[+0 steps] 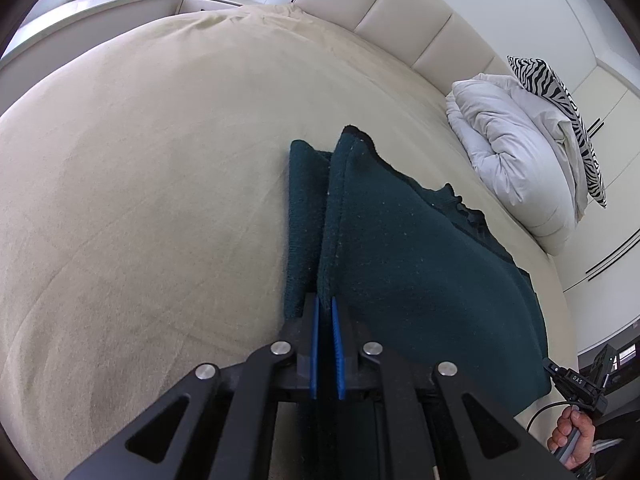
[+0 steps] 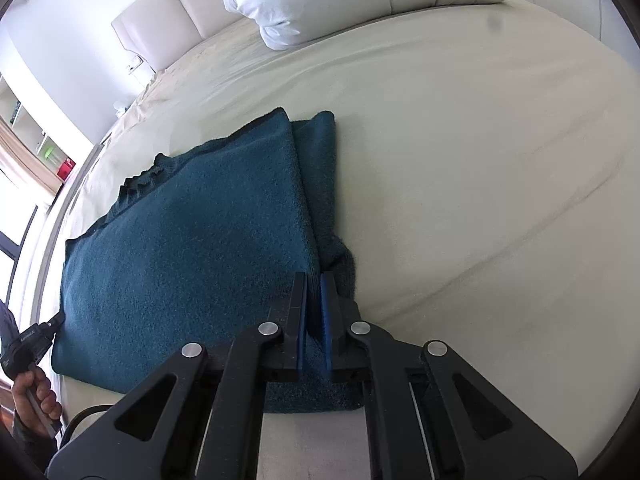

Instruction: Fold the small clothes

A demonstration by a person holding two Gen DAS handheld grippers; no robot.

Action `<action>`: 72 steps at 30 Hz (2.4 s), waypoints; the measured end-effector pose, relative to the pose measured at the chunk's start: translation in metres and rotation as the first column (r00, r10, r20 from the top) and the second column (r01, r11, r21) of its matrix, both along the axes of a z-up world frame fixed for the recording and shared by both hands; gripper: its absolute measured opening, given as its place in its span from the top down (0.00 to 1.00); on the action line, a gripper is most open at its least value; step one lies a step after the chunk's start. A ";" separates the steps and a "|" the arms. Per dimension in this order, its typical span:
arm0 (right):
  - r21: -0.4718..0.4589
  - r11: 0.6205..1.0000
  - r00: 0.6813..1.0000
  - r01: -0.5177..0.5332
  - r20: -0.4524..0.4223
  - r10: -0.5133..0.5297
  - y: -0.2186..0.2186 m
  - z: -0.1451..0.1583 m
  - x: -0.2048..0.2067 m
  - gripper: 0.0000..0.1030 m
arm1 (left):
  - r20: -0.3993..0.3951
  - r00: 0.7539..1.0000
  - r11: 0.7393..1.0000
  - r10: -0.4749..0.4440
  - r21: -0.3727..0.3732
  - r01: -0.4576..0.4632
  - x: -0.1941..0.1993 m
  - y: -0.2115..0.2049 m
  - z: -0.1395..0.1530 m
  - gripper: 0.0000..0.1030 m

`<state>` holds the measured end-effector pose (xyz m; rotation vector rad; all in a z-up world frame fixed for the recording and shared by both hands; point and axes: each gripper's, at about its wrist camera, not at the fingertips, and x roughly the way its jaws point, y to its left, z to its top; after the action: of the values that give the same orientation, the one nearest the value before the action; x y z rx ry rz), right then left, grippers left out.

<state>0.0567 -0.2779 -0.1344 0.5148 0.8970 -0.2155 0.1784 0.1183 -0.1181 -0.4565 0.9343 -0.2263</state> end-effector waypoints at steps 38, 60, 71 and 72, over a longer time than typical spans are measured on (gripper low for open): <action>-0.100 0.995 0.993 0.016 0.122 -0.004 0.010 0.054 0.011 0.53 | 0.249 0.966 0.955 -0.072 0.295 -0.005 0.060 -0.088 0.072 0.48; 0.411 0.903 0.946 0.125 0.224 -0.233 -0.069 -0.047 0.132 0.96 | 0.107 0.993 0.998 0.046 -0.042 -0.042 0.110 -0.029 -0.001 0.62; 0.264 0.947 0.942 -0.185 0.322 0.094 0.046 0.031 0.074 0.64 | 0.221 0.973 0.988 -0.060 0.155 0.025 -0.008 -0.075 0.041 0.37; 0.272 0.929 0.933 -0.251 0.323 0.158 0.072 0.029 0.073 0.59 | 0.189 0.979 0.987 -0.069 0.158 0.039 -0.011 -0.078 0.032 0.37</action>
<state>0.1296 -0.2064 -0.1050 0.7179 0.6857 0.1976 0.1670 0.0408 -0.0862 -0.2614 0.7665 -0.2419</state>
